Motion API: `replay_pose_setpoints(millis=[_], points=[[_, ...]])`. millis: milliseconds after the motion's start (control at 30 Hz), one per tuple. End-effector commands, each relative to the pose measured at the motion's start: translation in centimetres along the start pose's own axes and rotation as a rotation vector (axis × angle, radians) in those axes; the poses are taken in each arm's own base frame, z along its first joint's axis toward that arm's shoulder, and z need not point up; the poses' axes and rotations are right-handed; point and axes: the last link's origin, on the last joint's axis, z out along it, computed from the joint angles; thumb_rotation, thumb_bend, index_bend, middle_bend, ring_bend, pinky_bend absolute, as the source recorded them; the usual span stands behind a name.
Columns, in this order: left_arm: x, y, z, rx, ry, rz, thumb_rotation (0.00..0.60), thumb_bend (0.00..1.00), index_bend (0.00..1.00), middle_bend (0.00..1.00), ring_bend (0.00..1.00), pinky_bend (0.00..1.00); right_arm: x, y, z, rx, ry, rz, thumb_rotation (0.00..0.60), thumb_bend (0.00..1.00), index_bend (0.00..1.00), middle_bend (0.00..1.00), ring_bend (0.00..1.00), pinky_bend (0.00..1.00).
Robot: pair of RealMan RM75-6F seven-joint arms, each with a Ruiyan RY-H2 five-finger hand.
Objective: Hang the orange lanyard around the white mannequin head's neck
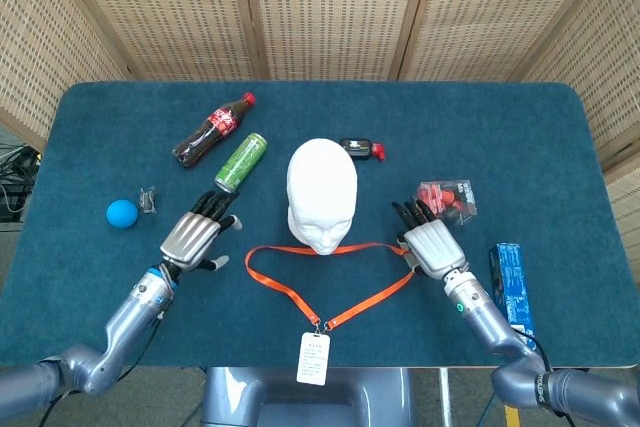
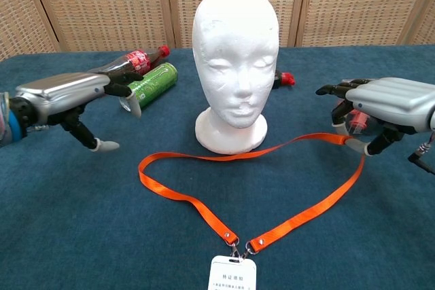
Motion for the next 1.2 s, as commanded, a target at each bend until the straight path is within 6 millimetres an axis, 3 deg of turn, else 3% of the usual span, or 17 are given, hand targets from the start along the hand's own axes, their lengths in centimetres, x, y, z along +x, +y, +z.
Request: replay_pose_setpoints(millis=[33, 733, 1200], points=[[-0.5, 0.8, 1.5, -0.009, -0.014, -0.004, 0.6, 0.31, 0.4, 0.0, 0.0, 0.0, 0.1, 0.1, 0.1, -0.002, -0.001, 0.001, 0.6, 0.68, 0.67, 0.0, 0.0, 0.0], [-4.7, 3.4, 5.1, -0.019, -0.103, -0.017, 0.6, 0.36, 0.46, 0.0, 0.0, 0.0, -0.2, 0.5, 0.3, 0.001, -0.012, 0.007, 0.6, 0.69, 0.67, 0.0, 0.0, 0.0], [-5.3, 3.9, 6.1, -0.003, -0.085, -0.035, 0.6, 0.37, 0.58, 0.0, 0.0, 0.0, -0.5, 0.9, 0.4, 0.001, -0.017, 0.01, 0.6, 0.68, 0.67, 0.0, 0.0, 0.0]])
